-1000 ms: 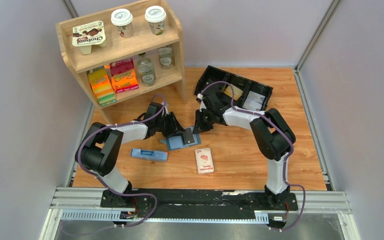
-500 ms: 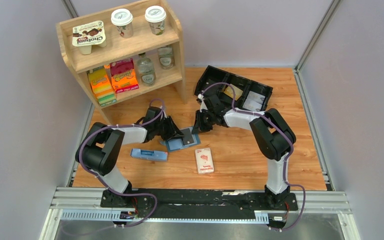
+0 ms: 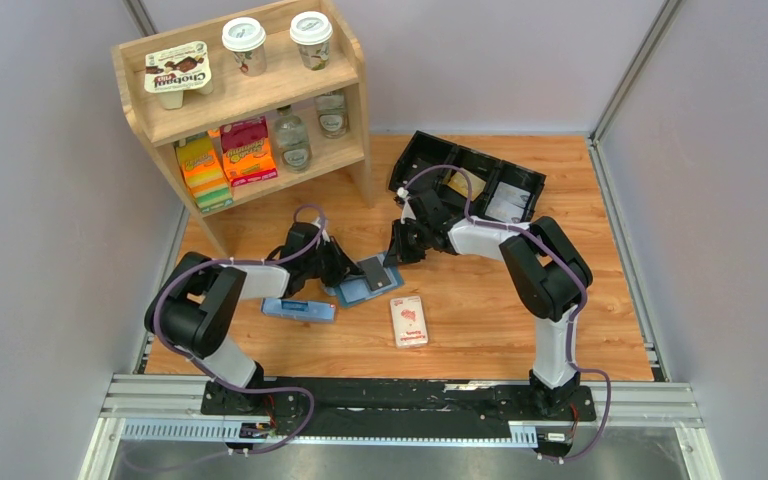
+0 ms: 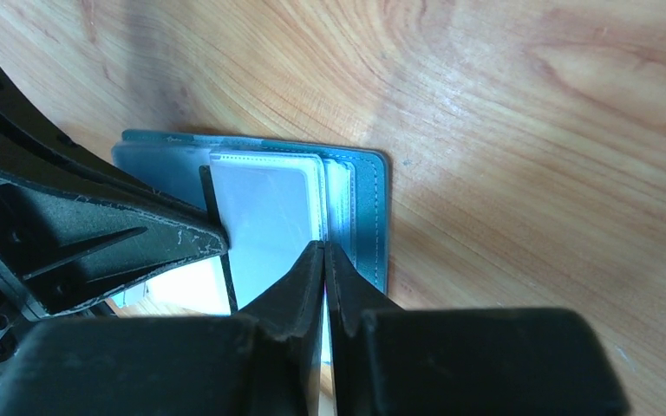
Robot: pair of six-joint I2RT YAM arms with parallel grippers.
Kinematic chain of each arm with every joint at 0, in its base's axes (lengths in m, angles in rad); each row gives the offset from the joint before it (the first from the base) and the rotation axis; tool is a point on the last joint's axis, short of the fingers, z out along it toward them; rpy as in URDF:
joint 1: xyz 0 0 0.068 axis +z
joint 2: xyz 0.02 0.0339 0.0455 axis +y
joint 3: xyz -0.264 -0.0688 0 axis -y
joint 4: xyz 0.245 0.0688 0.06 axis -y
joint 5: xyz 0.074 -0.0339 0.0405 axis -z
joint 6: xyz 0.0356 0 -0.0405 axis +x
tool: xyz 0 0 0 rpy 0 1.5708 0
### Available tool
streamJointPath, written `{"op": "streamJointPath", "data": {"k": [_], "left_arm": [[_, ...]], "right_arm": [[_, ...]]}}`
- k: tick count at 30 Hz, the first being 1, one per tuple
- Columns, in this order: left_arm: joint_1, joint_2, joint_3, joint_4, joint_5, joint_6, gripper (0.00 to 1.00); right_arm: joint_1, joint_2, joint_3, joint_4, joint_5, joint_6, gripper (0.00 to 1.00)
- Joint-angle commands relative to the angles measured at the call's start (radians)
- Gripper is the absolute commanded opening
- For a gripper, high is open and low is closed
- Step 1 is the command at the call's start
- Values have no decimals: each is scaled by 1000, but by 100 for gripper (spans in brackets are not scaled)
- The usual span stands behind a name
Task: Take the credit cards out of the card holder
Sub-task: Remove the credit card from the card holder.
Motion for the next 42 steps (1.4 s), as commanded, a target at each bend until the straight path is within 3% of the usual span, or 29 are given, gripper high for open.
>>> {"op": "streamJointPath", "data": {"k": [1,15,18,25,30,34,40,42], "left_arm": [[4,-58,-39,41,8,-7,5],[16,-96,-87,67,28,-9,7],[24,-113,-95,42,22,-6,1],[47,-134,-110,-9,5,22,0],[47,-50,-96,67,67,-13,23],[45,-22,-105,105,64,-39,35],[45,24,-111,171,70,-72,38],[45,33,-113,186,74,-81,34]], "right_arm": [[4,58,-48,-59,100,-15,8],[-7,65,-54,-57,115,-5,7],[-11,66,-57,-57,117,-1,7],[-14,64,-54,-50,109,5,6],[-14,70,-52,-44,95,12,7],[-14,62,-58,-42,95,14,7],[-14,67,-55,-34,88,18,7],[-14,67,-55,-34,89,18,7]]}}
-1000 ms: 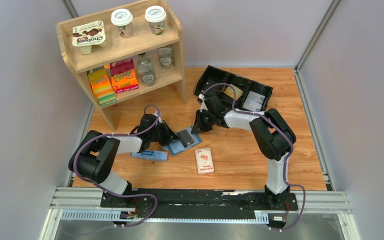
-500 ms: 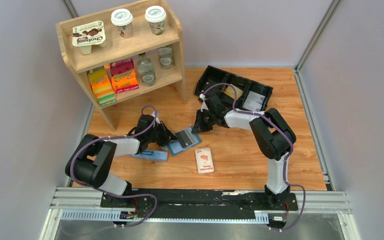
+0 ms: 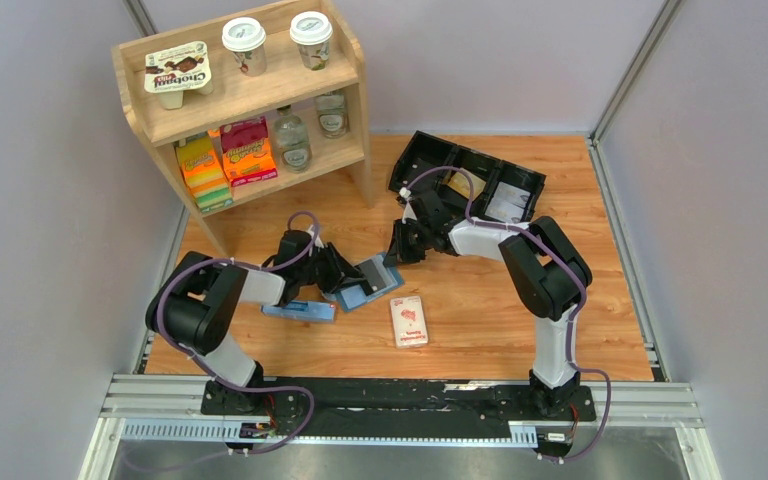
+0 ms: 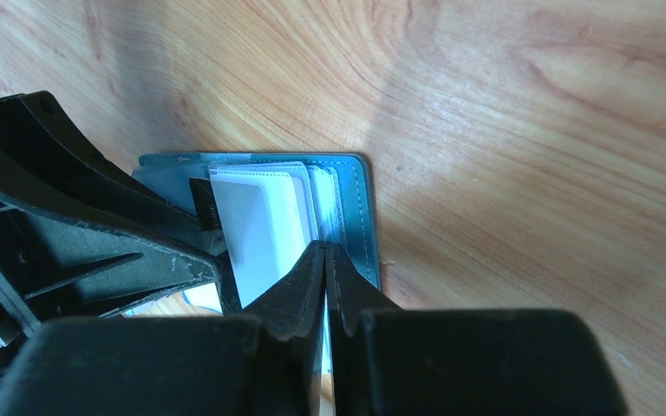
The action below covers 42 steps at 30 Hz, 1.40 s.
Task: Take the credit cards out of the card holder
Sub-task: Remove the credit card from the card holder, then place the credit card in the storage box.
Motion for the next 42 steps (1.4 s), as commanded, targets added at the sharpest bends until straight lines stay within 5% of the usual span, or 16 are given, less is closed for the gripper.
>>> {"op": "streamJointPath", "data": {"k": [1,7,19,30,35,42], "left_arm": [[4,33,-15,51,-5,-18,26],[12,-36,-43,22,-43,-11,0],[45,-257,66,-510,-159,257,0],[45,-398,204,-744,-192,503,0],[45,-457,279,-816,-167,629,0],[45,-538,382,-805,73,830,0]], "right_arm": [[-4,62,-42,-72,91,-27,7],[-7,55,-45,-72,108,-26,7],[-38,18,-42,-71,125,-24,7],[-39,-148,10,-101,114,-101,14],[-39,-253,39,-121,84,-174,32],[-39,-508,-38,-20,-100,-346,62]]}}
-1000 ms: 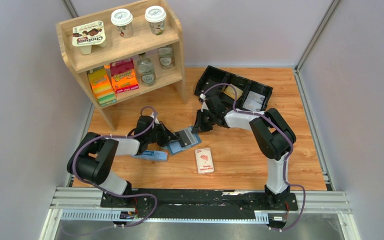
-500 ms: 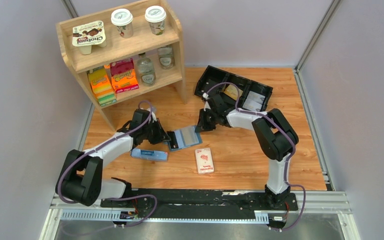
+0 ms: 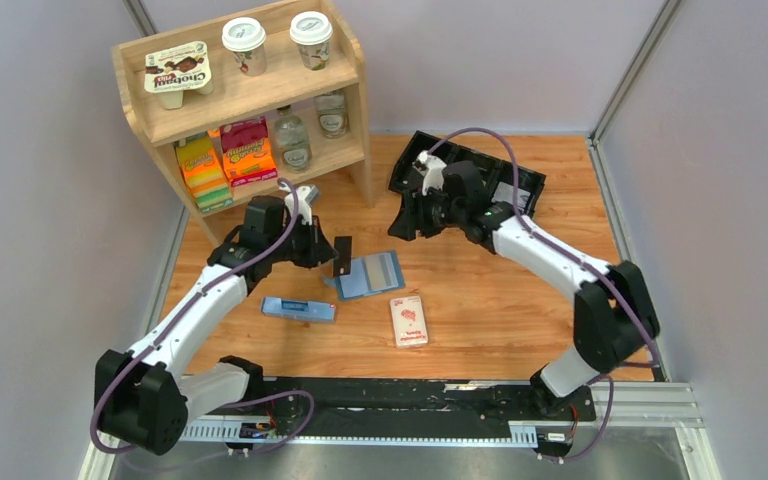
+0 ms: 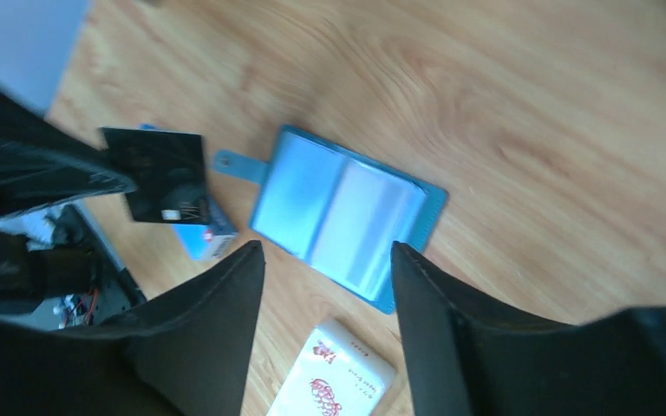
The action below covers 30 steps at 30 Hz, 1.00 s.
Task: Take the credit cards out of the card holder
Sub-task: Place the credit card in the storage box.
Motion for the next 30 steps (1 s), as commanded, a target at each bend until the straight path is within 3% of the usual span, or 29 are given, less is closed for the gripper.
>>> {"op": "streamJointPath", "data": {"k": [1,9,20,30], "left_arm": [[5,-55,82,9,233,184,0],[-25,-37,227,-86,511,428,0],[-102,52,387,-211,632,523,0],[-130,159,534,-406,616,658,0]], "right_arm": [[-1,-185,-36,102,-155,-163,64],[2,-291,6,51,-443,-350,69],[27,-221,88,4,-592,-399,65],[36,-148,169,-114,-723,-453,21]]}}
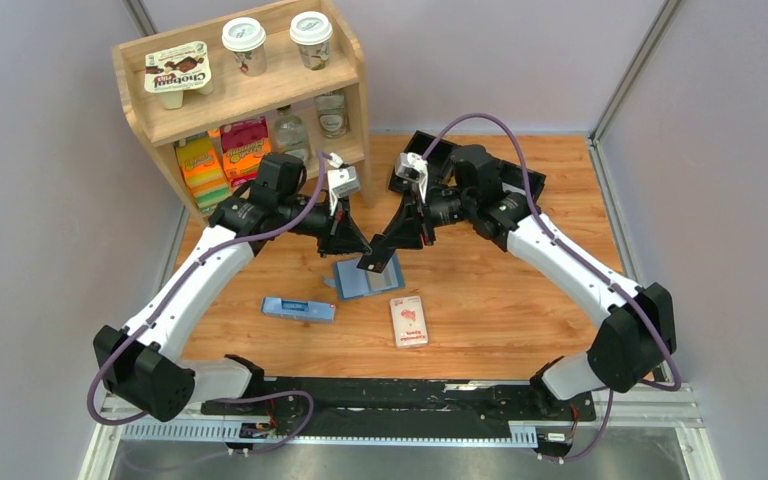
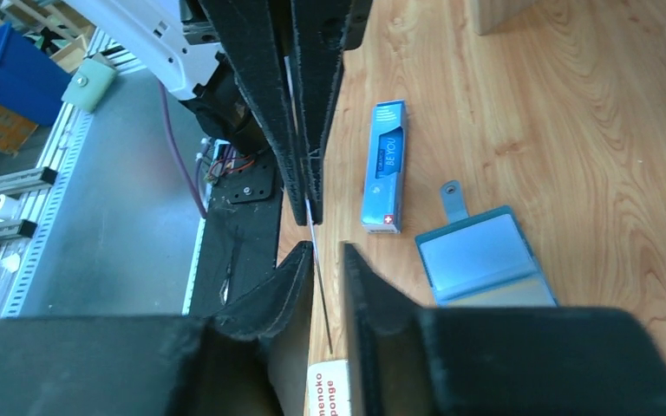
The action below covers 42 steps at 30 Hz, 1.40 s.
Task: Take the credit cards out of the card holder
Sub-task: Place the credit card in the storage box.
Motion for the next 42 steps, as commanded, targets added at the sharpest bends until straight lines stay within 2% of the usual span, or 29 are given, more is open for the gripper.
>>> {"op": "streamJointPath", "data": {"k": [1,3,6,8,9,11,14,15,17,21,24,27,32,42], "left_arm": [[-9,30,94,-101,23,113,0],[-11,41,110,-112,8,121,0],[-11,50,124,-110,-43,115,1],[-11,39,110,-71,-130,75,10],[-11,26,98,-46,-221,55,23],[-11,-14,52,23,-363,-5,38],[-11,-77,-63,165,-593,-141,46],[-11,-115,-85,189,-701,-204,49],[-9,-170,-160,274,-826,-267,52],[-9,-295,-316,366,-1039,-391,63],[-8,-382,-421,410,-1161,-464,72],[-9,-419,-481,422,-1213,-522,78],[-9,-390,-490,361,-1227,-574,78],[-9,-274,-475,299,-1195,-663,78]], "right_arm": [[9,32,77,-95,-89,-68,15],[11,53,108,-159,-95,-102,1],[9,76,132,-201,-80,-113,0],[1,85,132,-179,-51,-73,0],[-5,93,131,-163,-31,-44,0],[-22,114,132,-129,16,16,0],[-52,134,128,-66,153,135,0],[-64,139,125,-41,211,177,0],[-94,145,111,9,355,278,0],[-155,153,60,121,660,496,0],[-192,173,-1,248,812,626,0],[-204,234,37,270,952,681,0],[-212,361,112,333,1119,767,0],[-210,619,315,356,1239,863,0]]}}
